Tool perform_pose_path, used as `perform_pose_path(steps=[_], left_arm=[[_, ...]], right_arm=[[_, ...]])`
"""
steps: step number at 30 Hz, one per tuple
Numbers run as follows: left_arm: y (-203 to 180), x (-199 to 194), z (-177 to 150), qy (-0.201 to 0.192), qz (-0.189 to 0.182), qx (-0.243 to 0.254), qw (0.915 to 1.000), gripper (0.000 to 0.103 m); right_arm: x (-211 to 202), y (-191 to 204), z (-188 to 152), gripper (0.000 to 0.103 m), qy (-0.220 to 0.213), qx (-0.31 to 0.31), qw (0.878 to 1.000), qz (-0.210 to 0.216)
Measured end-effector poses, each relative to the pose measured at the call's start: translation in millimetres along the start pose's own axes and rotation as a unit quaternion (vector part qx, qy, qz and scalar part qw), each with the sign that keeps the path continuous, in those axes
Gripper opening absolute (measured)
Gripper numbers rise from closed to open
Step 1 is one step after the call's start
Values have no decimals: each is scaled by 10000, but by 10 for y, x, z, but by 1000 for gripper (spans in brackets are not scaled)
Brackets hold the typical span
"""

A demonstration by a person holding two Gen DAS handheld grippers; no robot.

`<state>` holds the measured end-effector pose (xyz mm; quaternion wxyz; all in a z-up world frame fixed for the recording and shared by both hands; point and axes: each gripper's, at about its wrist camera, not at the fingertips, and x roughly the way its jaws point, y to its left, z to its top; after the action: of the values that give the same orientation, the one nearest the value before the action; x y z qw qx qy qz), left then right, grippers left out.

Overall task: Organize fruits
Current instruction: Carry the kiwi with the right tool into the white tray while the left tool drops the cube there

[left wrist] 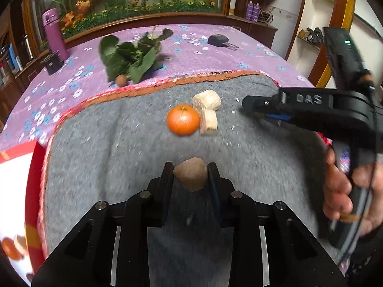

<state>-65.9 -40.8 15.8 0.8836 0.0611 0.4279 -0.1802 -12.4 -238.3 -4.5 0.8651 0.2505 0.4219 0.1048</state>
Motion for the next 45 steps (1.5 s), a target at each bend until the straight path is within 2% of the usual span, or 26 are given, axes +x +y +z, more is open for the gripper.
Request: perform_pose_path(steps=[8,14,18,21,25,29,32,39,45], left_arm=[[199,-443,-265,-373,119,-305,9988,28],[436,-759,-462,-646,284,-554,9960,28],[700,-1031,-591,-925,608,-746,9910,28],[949,-1208,-712,-1066,807,-975,9862,28],[1358,-1393,-905,-1177,1170,-1340,9770,28],[1670,-1477,-1077,-1210,1460,-1646,9680,28],[1852,-1497,-1186,-1193,1626,-1819,9624,28],[2100,-1507,-1361,-1151,1788,-2054,9553,28],[2226,-1465,-1412,-1049,1944,-2099,9524,28]], right_arm=[[14,37,-18,26,2,-108,9999,134],[-79,173,-42,26,-401,-493,9979,150],[-108,356,-116,26,-581,-799,9948,239],[-93,545,-242,26,-479,-835,9944,445],[-60,1042,-471,25,-301,-1236,9889,769],[19,1660,-699,25,-87,-1720,9778,1198],[184,2120,-899,25,228,-2022,9677,1490],[541,2732,-1317,25,701,-2464,9517,1693],[774,2966,-1488,25,925,-2677,9449,1644]])
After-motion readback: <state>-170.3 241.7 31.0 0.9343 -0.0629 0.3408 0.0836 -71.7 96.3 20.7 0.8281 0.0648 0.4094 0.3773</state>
